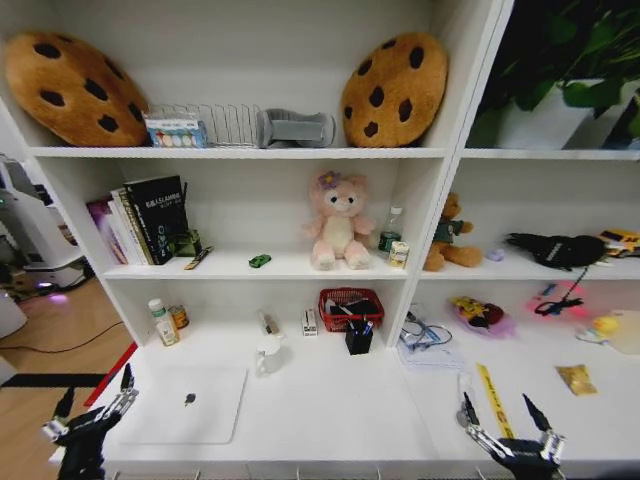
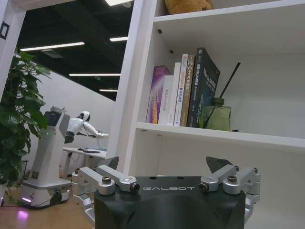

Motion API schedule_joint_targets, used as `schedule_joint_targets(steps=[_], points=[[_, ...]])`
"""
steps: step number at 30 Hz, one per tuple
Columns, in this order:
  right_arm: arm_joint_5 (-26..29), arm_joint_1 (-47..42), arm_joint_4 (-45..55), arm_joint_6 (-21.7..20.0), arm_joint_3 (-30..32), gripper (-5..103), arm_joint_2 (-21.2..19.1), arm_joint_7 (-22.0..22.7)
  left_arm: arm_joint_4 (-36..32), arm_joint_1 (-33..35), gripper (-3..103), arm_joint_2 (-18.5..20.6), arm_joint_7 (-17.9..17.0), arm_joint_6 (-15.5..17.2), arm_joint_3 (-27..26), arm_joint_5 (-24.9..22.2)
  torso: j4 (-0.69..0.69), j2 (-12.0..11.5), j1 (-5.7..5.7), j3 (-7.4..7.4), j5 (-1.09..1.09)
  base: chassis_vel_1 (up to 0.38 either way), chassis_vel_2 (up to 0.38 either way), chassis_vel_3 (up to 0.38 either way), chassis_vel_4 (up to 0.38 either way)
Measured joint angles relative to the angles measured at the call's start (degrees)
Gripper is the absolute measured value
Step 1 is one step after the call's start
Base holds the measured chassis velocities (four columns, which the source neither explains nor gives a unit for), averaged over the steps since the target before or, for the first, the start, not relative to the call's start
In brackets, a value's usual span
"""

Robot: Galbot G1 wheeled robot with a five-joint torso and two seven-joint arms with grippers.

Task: Organize the objects on the table.

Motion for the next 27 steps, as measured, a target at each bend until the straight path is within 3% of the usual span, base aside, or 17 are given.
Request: schedule_joint_targets(steps=[12,26,27], points=[[0.5,0.9,-0.8,0.5,0.2,100,0.1,-0.5,0.2,-0.4,100,0.3,-1.1,-0.1,-0.2,0.0,0.0,0.0,0.03,0.01,0.02,-0.098,-0.076,0.099,0.053],[1.1,1.1,-1.1,0.6,0.5,100,0.6,-0.2,0.1,-0.5,100,-0.1,-1.4,-0.3,0.0,0.5,-0.03,0.0,0.01,0.0,-0.02,-0.257,-0.271,0.26,0.265],[1.1,1.2,-1.1,0.6,0.6,100,0.6,-0.1,0.0,-0.5,100,-0.1,-1.4,-0.4,-0.1,0.5,0.02,0.0,0.01,0.0,0.01,-0.363,-0.33,0.336,0.293]])
